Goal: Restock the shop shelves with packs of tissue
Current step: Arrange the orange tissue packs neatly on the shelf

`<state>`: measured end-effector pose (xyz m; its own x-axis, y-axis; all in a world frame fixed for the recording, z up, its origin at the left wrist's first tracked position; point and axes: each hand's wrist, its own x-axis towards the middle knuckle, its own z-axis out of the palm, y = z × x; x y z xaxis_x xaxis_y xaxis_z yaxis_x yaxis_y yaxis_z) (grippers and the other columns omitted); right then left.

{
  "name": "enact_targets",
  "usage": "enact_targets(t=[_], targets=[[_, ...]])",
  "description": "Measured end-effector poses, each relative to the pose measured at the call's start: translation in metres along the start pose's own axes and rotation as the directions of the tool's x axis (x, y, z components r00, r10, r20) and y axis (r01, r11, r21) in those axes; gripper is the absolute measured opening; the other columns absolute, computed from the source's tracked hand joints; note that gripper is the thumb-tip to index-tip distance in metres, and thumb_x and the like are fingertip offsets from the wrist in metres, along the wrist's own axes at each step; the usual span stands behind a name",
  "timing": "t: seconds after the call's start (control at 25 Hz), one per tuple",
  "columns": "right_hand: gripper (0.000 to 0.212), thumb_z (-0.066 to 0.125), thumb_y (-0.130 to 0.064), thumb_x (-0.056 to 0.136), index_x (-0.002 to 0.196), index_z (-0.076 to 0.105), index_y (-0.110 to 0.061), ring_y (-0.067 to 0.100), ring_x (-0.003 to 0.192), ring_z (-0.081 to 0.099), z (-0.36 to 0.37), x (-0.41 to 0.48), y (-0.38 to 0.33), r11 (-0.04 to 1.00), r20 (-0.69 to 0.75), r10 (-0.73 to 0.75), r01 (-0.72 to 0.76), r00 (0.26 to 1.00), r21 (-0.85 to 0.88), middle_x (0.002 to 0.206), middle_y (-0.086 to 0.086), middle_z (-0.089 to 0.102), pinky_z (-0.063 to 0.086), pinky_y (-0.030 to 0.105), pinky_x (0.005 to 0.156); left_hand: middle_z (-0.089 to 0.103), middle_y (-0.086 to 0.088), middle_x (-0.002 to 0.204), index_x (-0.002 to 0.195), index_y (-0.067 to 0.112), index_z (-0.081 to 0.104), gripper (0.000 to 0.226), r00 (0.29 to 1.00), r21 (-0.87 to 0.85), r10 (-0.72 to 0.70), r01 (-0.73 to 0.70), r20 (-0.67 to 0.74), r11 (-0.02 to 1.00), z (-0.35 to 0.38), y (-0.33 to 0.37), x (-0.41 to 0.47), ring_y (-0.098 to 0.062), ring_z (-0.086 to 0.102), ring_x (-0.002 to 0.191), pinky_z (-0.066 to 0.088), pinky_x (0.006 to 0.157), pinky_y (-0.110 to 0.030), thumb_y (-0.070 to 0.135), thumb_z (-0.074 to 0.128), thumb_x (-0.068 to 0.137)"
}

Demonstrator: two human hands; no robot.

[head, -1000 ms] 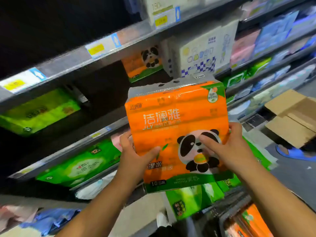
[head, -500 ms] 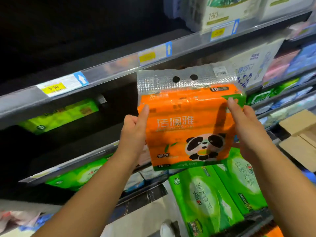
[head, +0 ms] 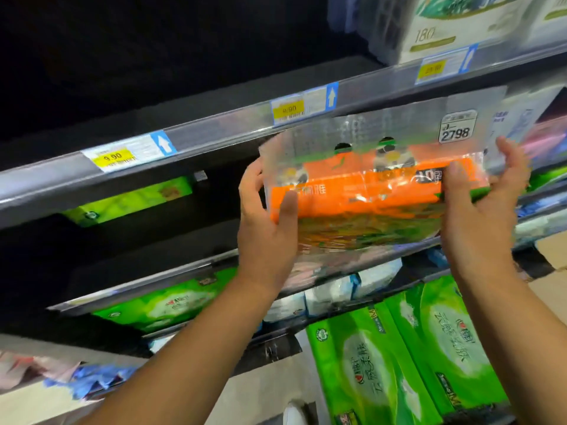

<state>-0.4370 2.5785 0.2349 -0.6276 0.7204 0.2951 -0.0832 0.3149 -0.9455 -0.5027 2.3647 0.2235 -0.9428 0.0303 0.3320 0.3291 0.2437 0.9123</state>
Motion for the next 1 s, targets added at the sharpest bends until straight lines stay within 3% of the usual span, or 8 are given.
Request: enact_targets(t=[0.16,0.28,0.36,0.44,0.52,0.64,0.84,1.0], targets=[[0.056,0.056,-0.028,0.096,0.144,0.028,-0.017,0.000,0.120,0.044,0.000,0.015,0.006,0.989,0.053,-0.146,0.147,0.988,-0.016,0.131,-0.017,0.040,0.030,0.007,0.101,0.041,0.021,0.139,0.129,0.069,0.014,0.067,0.994,0.038,0.107,-0.106,-0.010,0.994,0.010,0.003,-0.001,0.009,0.047,0.120,0.048,0.099,-0.041,0.037,0.059,0.091],[0.042,0.051,-0.019,0.099,0.137,0.034,-0.011,-0.026,0.085,0.047,-0.001,0.021,0.020,0.987,0.089,-0.161,0.162,0.983,-0.002,0.109,-0.018,0.046,0.032,-0.004,0.076,0.030,0.034,0.140,0.141,0.052,0.010,0.072,0.979,0.034,0.202,-0.201,-0.024,0.979,0.017,-0.003,-0.012,0.021,0.042,0.117,0.050,0.095,-0.032,0.023,0.057,0.095],[0.035,0.046,-0.029,0.101,0.135,0.041,-0.022,-0.009,0.090,0.052,0.000,0.027,0.031,0.984,0.123,-0.177,0.178,0.977,0.003,0.117,-0.005,0.055,0.037,0.004,0.079,0.028,0.029,0.148,0.142,0.045,0.023,0.056,0.963,0.106,0.268,-0.265,-0.017,0.958,0.020,-0.006,-0.013,0.013,0.040,0.125,0.049,0.098,-0.038,0.038,0.051,0.095],[0.035,0.042,-0.036,0.100,0.133,0.048,-0.027,0.007,0.108,0.048,0.003,0.033,0.043,0.973,0.173,-0.217,0.227,0.961,-0.040,0.126,0.009,0.054,0.038,0.017,0.092,0.029,0.009,0.152,0.137,0.050,0.039,0.047,0.975,0.243,0.221,-0.215,0.002,0.946,0.020,-0.005,-0.010,0.017,0.035,0.123,0.046,0.100,-0.030,0.056,0.048,0.091],[0.036,0.043,-0.033,0.100,0.135,0.050,-0.025,0.005,0.112,0.042,0.006,0.038,0.052,0.975,0.210,-0.202,0.217,0.957,-0.049,0.129,0.012,0.050,0.031,0.007,0.092,0.029,0.007,0.146,0.138,0.044,0.040,0.056,0.989,0.345,0.150,-0.141,0.001,0.928,0.021,0.000,-0.004,0.016,0.033,0.115,0.039,0.095,-0.014,0.058,0.055,0.086],[0.039,0.047,-0.031,0.099,0.136,0.048,-0.021,0.000,0.109,0.040,0.012,0.042,0.053,0.977,0.220,-0.202,0.212,0.955,-0.022,0.132,0.013,0.045,0.028,-0.002,0.088,0.024,0.006,0.145,0.144,0.030,0.035,0.080,0.992,0.413,0.120,-0.123,0.033,0.902,0.025,0.004,0.007,0.006,0.029,0.114,0.042,0.097,-0.023,0.056,0.069,0.076],[0.076,0.076,-0.051,0.070,0.135,0.041,-0.032,0.018,0.121,0.046,0.025,0.054,0.065,0.948,0.271,-0.302,0.317,0.914,-0.012,0.129,0.005,0.039,0.046,0.044,0.100,0.019,-0.004,0.147,0.142,0.026,0.035,0.080,0.983,0.386,0.185,-0.175,0.010,0.906,0.035,-0.014,0.013,0.033,0.023,0.111,0.032,0.092,0.003,0.033,0.079,0.075],[0.086,0.078,-0.059,0.066,0.135,0.039,-0.026,0.027,0.123,0.045,0.033,0.061,0.075,0.927,0.205,-0.373,0.374,0.905,0.039,0.128,0.001,0.037,0.047,0.053,0.096,0.018,0.006,0.143,0.139,0.028,0.037,0.072,0.956,0.362,0.292,-0.262,-0.028,0.895,0.036,-0.032,0.015,0.017,0.024,0.129,0.044,0.102,-0.024,0.037,0.076,0.078]])
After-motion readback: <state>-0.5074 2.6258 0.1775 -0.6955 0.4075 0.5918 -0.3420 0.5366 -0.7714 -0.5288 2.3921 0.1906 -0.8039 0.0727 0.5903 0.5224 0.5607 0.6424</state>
